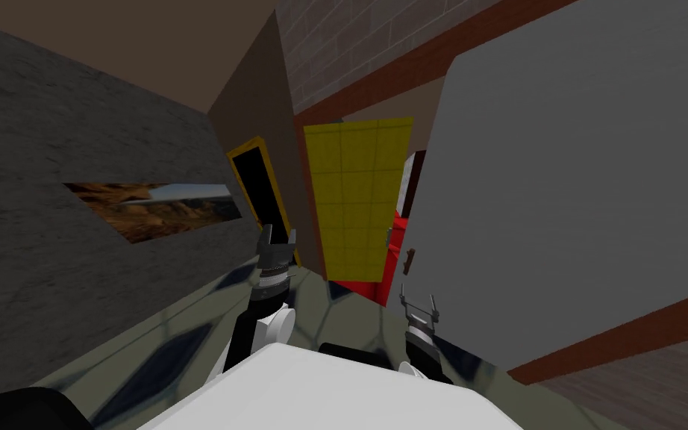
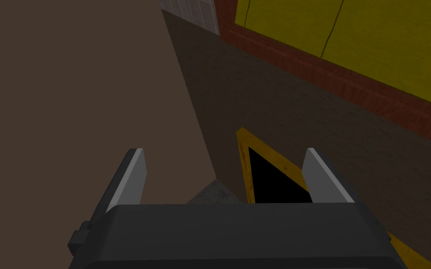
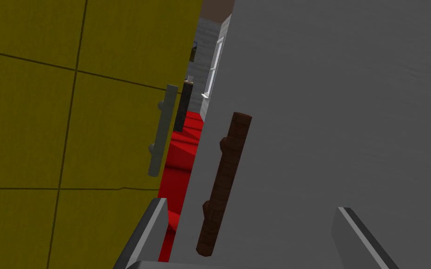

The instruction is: Push the door open

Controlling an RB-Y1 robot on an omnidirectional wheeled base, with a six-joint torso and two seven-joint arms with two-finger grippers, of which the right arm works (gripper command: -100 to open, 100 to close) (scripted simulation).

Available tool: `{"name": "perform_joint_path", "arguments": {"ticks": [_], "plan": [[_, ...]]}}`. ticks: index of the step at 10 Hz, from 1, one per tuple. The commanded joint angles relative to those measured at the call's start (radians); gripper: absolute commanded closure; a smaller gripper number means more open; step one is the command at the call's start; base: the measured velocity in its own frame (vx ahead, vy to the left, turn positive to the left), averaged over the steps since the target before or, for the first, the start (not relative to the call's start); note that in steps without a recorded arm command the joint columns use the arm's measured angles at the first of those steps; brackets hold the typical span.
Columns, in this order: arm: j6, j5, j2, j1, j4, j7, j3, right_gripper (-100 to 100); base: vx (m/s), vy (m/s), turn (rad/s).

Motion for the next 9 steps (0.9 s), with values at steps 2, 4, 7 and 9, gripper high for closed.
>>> {"name": "perform_joint_path", "arguments": {"ticks": [2, 4, 7, 9], "plan": [[-0.032, -0.043, 0.003, -0.008, 0.056, -0.046, 0.017, -100, 0.045, -0.131, 0.234], [-0.051, -0.073, 0.006, -0.013, 0.091, -0.074, 0.028, -100, 0.034, -0.131, 0.217], [-0.075, -0.109, 0.012, -0.021, 0.136, -0.109, 0.041, -100, 0.031, -0.116, 0.166], [-0.090, -0.133, 0.016, -0.025, 0.165, -0.131, 0.050, -100, 0.013, -0.117, 0.176]]}}
